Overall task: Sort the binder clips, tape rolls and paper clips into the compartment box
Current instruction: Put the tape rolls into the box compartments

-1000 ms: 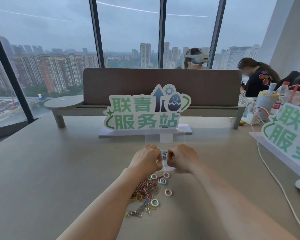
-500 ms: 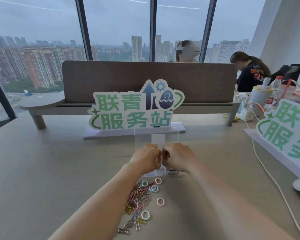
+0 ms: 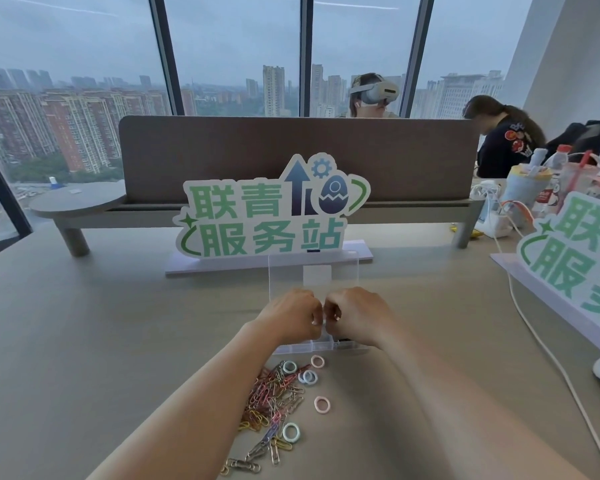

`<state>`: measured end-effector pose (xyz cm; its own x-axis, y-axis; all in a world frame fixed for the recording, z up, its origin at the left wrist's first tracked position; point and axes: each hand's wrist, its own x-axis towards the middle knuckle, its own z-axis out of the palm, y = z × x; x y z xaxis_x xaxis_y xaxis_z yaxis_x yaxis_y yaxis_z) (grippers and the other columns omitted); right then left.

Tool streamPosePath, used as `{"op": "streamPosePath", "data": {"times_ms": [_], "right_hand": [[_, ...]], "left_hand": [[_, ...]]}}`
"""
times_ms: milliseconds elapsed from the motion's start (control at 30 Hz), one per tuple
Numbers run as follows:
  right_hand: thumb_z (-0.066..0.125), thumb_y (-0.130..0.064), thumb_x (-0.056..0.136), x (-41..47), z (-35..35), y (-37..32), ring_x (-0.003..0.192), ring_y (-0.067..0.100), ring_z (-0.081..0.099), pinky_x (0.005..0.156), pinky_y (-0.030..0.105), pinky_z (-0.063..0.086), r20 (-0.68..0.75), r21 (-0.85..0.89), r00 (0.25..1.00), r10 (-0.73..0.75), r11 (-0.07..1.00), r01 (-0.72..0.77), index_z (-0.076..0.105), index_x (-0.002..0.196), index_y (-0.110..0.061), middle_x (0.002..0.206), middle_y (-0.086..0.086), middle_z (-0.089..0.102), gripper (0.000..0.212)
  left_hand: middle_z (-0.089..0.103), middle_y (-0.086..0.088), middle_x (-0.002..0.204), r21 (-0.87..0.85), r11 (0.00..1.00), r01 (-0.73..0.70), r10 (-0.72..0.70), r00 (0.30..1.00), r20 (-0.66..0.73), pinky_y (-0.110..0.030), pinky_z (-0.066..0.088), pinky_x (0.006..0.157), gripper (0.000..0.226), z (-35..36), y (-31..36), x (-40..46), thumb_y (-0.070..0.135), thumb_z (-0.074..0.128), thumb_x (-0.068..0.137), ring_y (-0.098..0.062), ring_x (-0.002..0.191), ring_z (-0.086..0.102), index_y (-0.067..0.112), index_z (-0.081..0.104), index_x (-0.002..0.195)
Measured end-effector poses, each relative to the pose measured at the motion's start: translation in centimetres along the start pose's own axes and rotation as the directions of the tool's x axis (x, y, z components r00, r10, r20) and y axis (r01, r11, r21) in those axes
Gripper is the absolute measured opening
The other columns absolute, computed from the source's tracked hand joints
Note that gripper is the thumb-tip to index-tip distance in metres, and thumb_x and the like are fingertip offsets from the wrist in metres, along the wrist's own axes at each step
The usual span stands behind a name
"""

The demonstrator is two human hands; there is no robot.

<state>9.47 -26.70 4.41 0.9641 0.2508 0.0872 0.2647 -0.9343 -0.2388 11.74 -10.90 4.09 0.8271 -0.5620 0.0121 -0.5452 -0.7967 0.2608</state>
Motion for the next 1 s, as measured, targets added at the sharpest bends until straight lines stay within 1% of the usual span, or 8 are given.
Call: {"op": "streamPosePath", "data": {"times_ms": [100,200,367,533,700,800,900,1000], "right_hand": [[0.060,-0.030,0.073,0.1,0.0,0.0,0.084,0.021,0.060,0.063,0.028,0.040,0.016,-0.003,1.000,-0.004,1.000,0.004,0.064,0.084,-0.026,0.090,-0.004,0.067,0.012],[0.060,-0.029,0.075,0.3,-0.2,-0.4,0.085,0.021,0.060,0.065,0.029,0.041,0.037,-0.034,0.999,-0.015,0.999,0.016,0.064,0.086,-0.025,0.091,-0.003,0.068,0.013],[0.058,-0.027,0.078,0.8,-0.1,-1.2,0.086,0.023,0.061,0.064,0.028,0.039,0.122,-0.075,0.992,-0.027,0.997,0.036,0.063,0.086,-0.026,0.094,-0.001,0.067,0.010],[0.057,-0.025,0.078,1.1,-0.1,-1.4,0.089,0.024,0.061,0.066,0.030,0.042,0.158,-0.109,0.987,-0.022,0.993,0.040,0.066,0.091,-0.025,0.097,0.000,0.067,0.016],[0.058,-0.030,0.081,0.9,-0.3,-1.3,0.089,0.022,0.060,0.067,0.029,0.041,0.136,-0.127,0.990,-0.042,0.990,0.060,0.065,0.096,-0.026,0.100,-0.002,0.066,0.017],[0.058,-0.035,0.082,0.3,-0.4,-1.1,0.085,0.019,0.059,0.066,0.029,0.041,0.067,-0.065,0.997,-0.046,0.997,0.050,0.064,0.092,-0.027,0.096,-0.004,0.067,0.014],[0.056,-0.034,0.082,-0.8,-0.3,-1.0,0.083,0.022,0.061,0.066,0.031,0.045,-0.013,0.007,0.998,-0.053,0.999,0.053,0.066,0.089,-0.027,0.093,-0.002,0.069,0.014],[0.056,-0.028,0.081,-2.0,-0.1,-1.5,0.090,0.022,0.063,0.066,0.029,0.042,0.021,0.041,0.997,-0.074,0.996,0.073,0.070,0.094,-0.029,0.096,-0.004,0.070,0.019]], "left_hand": [[0.059,0.004,0.099,-0.041,0.999,0.009,-0.010,0.999,-0.036,-0.034,0.051,0.082,0.017,-0.1,-0.3,-0.3,0.030,0.062,0.082,-0.014,0.094,0.056,0.023,0.070,0.096],[0.059,0.005,0.096,-0.073,0.997,0.023,-0.029,0.996,-0.086,-0.030,0.049,0.078,0.016,-0.3,-0.7,-0.8,0.027,0.061,0.082,-0.014,0.089,0.055,0.023,0.069,0.094],[0.060,0.003,0.096,-0.091,0.995,0.051,-0.062,0.991,-0.121,-0.034,0.052,0.078,0.021,-0.2,-1.3,-1.8,0.019,0.055,0.082,-0.018,0.088,0.058,0.023,0.070,0.096],[0.059,0.003,0.096,-0.106,0.992,0.065,-0.079,0.988,-0.131,-0.036,0.052,0.079,0.024,0.0,-1.6,-2.6,0.015,0.052,0.081,-0.019,0.090,0.058,0.023,0.070,0.095],[0.054,0.007,0.090,-0.122,0.991,0.055,-0.073,0.985,-0.156,-0.034,0.051,0.078,0.021,0.0,-1.5,-3.1,0.013,0.053,0.081,-0.016,0.088,0.056,0.020,0.068,0.094],[0.054,0.007,0.090,-0.135,0.990,0.043,-0.067,0.981,-0.180,-0.030,0.049,0.075,0.018,-0.1,-1.4,-3.7,0.013,0.053,0.082,-0.013,0.084,0.053,0.021,0.067,0.092],[0.056,0.007,0.090,-0.143,0.989,0.036,-0.059,0.985,-0.163,-0.032,0.051,0.077,0.015,-0.2,-1.4,-4.5,0.016,0.055,0.081,-0.013,0.083,0.055,0.022,0.066,0.089],[0.058,0.009,0.088,-0.136,0.990,0.040,-0.057,0.990,-0.125,-0.034,0.053,0.076,0.015,-0.1,-1.3,-5.5,0.018,0.055,0.079,-0.014,0.082,0.057,0.025,0.066,0.087]]}}
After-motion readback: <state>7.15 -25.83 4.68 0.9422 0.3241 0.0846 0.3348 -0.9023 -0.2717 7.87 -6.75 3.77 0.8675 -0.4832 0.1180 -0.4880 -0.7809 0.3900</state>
